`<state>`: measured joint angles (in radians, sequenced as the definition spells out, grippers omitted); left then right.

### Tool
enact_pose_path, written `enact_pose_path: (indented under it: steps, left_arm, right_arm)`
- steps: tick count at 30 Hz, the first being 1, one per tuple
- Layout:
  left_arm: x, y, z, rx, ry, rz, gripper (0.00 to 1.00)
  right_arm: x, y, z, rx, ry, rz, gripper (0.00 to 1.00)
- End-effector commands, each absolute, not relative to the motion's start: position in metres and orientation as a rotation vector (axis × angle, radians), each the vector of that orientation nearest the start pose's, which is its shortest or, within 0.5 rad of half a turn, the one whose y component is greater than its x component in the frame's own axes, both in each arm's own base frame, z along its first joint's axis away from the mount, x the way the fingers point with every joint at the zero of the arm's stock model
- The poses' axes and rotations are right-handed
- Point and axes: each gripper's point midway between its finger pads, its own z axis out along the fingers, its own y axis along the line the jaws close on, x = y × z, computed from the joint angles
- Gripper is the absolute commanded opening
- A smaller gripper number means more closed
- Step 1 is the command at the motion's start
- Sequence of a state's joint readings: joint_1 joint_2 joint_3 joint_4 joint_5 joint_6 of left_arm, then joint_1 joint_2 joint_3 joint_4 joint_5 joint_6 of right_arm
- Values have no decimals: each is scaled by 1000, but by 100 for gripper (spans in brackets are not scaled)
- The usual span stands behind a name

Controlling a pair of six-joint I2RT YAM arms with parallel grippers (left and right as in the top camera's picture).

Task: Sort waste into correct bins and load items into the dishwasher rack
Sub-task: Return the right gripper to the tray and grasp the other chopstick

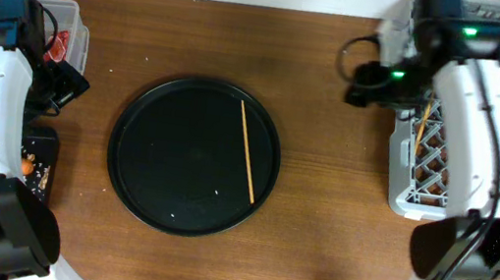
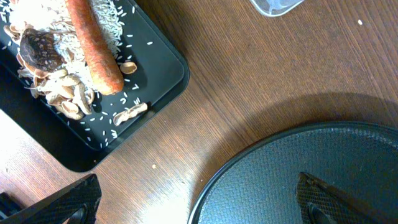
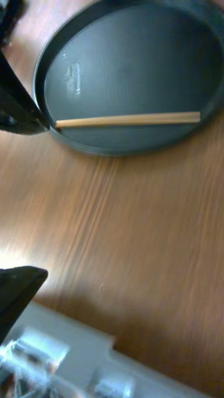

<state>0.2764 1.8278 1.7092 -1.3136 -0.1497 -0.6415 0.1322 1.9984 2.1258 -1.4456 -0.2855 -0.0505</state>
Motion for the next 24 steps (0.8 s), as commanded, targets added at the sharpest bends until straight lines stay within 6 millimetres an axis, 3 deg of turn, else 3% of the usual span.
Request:
enact_pose_path:
  steps: [1, 2, 4, 6, 8, 9, 11, 14, 16, 19, 22, 24]
  left_arm:
    - [350, 127, 163, -1340, 2635, 181, 99]
    - [350, 127, 163, -1341, 2635, 181, 99]
    - [350, 127, 163, -1341, 2635, 181, 99]
    - [350, 127, 163, -1341, 2635, 181, 99]
    - [350, 127, 163, -1340, 2635, 181, 99]
    - [350, 127, 163, -1341, 2635, 181, 99]
    - [350, 127, 163, -1341, 2635, 181, 99]
    - [350, 127, 163, -1341, 2635, 181, 99]
    - [350, 127, 163, -1341, 2635, 181, 99]
    - [350, 127, 163, -1341, 2635, 181, 99]
    - [350, 127, 163, -1341, 2635, 181, 99]
    - [350, 127, 163, -1341, 2635, 181, 99]
  right_arm:
    - [417, 161, 187, -253, 2894, 291, 78]
    - [419, 180, 177, -246, 2897, 285, 86]
    - [417, 228, 140, -275, 2921, 298, 86]
    - [409, 257, 107, -282, 2972, 292, 72]
    - [404, 271, 76, -289, 3013, 223, 66]
    - [401, 272, 61, -272, 3029, 149, 62]
    - [391, 280, 32, -319, 3076, 88, 43]
    - [384, 281, 9, -313, 3117, 32, 42]
    - [383, 280, 0, -314, 3129, 15, 40]
    - [379, 278, -8, -317, 3149, -1, 26]
    - [375, 276, -13, -318, 3159, -11, 21]
    - [374, 275, -15, -312, 3165, -15, 5]
